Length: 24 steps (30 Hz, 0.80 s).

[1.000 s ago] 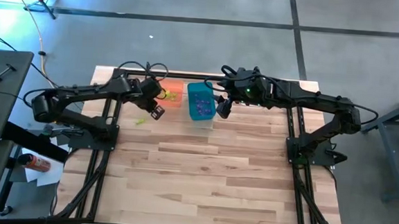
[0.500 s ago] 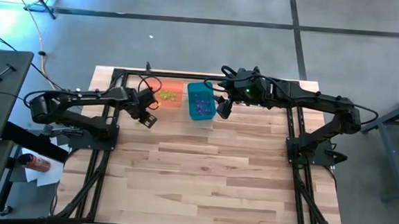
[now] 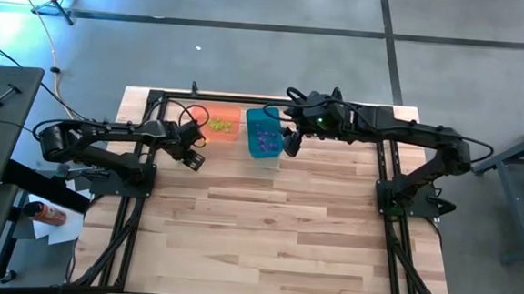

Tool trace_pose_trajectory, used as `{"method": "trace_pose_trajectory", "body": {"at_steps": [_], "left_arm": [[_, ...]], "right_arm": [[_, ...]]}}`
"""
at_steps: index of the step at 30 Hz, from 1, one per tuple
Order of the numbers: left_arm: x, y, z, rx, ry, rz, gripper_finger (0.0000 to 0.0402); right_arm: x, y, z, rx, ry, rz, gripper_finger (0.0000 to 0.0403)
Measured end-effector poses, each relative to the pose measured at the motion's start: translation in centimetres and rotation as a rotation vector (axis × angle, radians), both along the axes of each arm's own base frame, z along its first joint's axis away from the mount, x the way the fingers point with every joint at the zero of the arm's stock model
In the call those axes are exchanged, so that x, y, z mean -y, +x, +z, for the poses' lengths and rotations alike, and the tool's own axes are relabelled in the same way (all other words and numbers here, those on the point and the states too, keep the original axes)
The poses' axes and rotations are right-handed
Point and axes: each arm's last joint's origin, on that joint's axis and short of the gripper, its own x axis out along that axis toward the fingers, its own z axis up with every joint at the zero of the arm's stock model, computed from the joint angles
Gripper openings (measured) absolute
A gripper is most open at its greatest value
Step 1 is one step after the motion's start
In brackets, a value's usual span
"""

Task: Sort Halloween decoration
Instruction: Put the green spider toy into the orange bin

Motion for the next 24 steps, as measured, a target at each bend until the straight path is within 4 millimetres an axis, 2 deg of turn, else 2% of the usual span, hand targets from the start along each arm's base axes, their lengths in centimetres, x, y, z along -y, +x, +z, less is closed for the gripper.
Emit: {"method": "trace_pose_trajectory", "body": {"at_steps": [3,7,11,14,19,22,24], "left_arm": [[0.0,-0.1,0.0,-0.009,0.005,0.002,0.0109],[0.0,-0.1,0.0,-0.017,0.009,-0.015,0.0023],[-0.1,0.1,0.8,-0.017,0.002,-0.026,0.001],[-0.4,0.7,2.7,0.023,0.025,-0.057,0.0002],[-1.0,1.8,7.6,0.17,0.14,-0.128,0.0001],[-1.1,2.0,10.7,0.265,0.223,-0.168,0.0],[-1.0,1.8,11.7,0.296,0.254,-0.184,0.0001]], "right_arm": [[0.0,0.2,-0.3,-0.007,0.009,-0.005,0.0255],[0.1,0.5,-0.5,-0.014,0.011,-0.001,0.0255],[0.0,0.5,-0.5,-0.012,0.01,0.0,0.0255],[0.0,0.5,-0.5,-0.012,0.01,0.0,0.0255],[0.0,0.5,-0.5,-0.012,0.012,0.003,0.0255],[0.0,0.4,-0.4,-0.014,0.006,0.007,0.0255],[0.0,0.4,-0.4,-0.014,0.006,0.008,0.0255]]}}
